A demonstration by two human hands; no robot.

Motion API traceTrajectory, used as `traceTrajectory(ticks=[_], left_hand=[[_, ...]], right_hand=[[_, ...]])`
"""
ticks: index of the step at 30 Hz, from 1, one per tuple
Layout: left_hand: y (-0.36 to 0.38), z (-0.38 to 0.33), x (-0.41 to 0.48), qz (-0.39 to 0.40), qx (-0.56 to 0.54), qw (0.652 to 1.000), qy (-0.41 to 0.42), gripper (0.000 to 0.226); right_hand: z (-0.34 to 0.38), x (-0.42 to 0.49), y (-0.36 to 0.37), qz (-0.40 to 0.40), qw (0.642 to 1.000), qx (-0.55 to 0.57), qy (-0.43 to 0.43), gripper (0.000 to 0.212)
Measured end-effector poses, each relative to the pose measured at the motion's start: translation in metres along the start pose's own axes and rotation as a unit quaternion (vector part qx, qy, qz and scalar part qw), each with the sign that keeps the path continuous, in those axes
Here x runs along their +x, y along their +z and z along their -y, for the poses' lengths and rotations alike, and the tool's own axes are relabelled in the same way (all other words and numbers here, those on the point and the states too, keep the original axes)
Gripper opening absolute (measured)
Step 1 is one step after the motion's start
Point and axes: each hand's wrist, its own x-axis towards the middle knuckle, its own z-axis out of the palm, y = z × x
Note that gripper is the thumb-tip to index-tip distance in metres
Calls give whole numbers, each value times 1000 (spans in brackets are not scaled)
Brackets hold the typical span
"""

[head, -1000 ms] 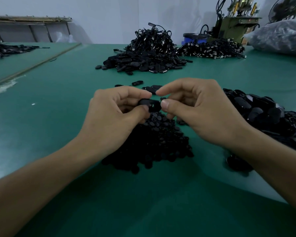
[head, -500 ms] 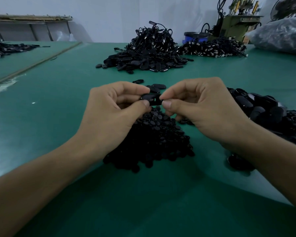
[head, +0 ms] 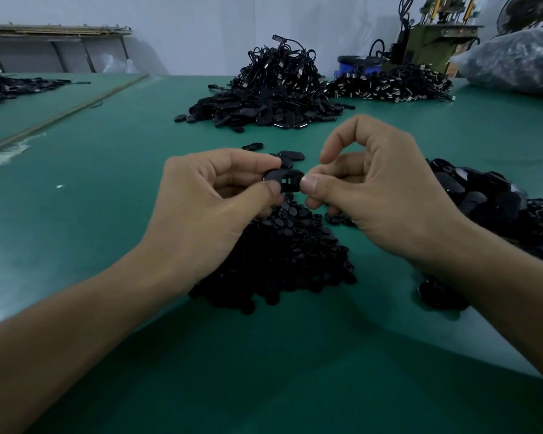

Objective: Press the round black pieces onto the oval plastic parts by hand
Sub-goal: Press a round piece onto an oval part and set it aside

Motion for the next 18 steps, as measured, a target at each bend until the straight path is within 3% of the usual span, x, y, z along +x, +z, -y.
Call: traceTrajectory(ticks=[11,18], left_hand=[[0,2,0,-1,-14,1000,-6,24],[-2,-1,2,18,9,1000,-22,31]], right_hand=[[0,0,0,-21,999,-39,-10,29],[-1,0,3,-7,1000,2,-12,28]])
